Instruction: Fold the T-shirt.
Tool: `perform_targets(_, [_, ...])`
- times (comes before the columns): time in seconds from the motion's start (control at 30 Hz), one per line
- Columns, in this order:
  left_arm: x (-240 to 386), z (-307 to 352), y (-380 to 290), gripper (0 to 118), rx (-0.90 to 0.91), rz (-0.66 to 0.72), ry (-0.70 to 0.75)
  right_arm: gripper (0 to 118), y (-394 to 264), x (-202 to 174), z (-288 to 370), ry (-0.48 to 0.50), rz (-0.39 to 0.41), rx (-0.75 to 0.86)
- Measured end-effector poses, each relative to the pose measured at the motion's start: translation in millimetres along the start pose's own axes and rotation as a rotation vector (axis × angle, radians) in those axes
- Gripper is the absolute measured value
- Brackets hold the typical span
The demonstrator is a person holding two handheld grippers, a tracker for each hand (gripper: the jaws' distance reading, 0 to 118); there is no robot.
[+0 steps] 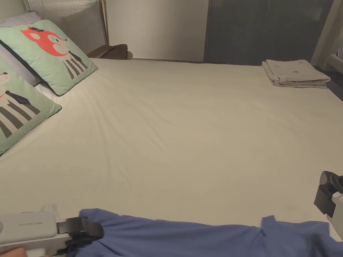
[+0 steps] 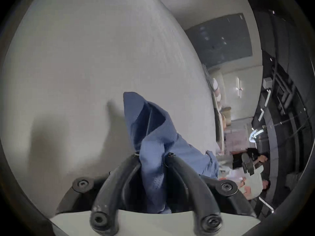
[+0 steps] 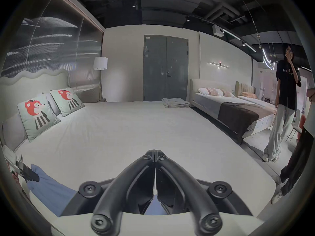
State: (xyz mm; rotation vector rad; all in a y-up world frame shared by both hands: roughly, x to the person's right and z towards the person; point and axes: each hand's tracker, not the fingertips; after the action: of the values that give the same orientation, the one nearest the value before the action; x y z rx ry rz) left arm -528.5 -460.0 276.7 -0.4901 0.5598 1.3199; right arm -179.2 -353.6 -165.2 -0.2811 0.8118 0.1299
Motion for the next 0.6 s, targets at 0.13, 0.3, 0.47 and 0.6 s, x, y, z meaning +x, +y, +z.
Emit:
perform_targets(0.13, [-13.8,33.5,14.4,7,0.058,0.015,0.072,0,-0.3,-4.4,-2.6,0.012,-0.004,0.001])
perform_targets(0.3, [32.1,37.0,-4.8,7,0.038,-0.081,0.012,0,-1.8,-17.1,-6.9,0.049,0.004,-0.002])
perform_targets(0.47, [96.6,-4.2,-26.1,7,-0.037,-0.185,-0.089,0,-3.0,-16.7,-8.8,0.072,0.002,0.001])
perform_targets(0.6, [118.0,-59.6,-28.5,7,-0.117,-0.300,-0.065,0,-2.9,-13.1,-1.4,0.078,-0.005,0.006])
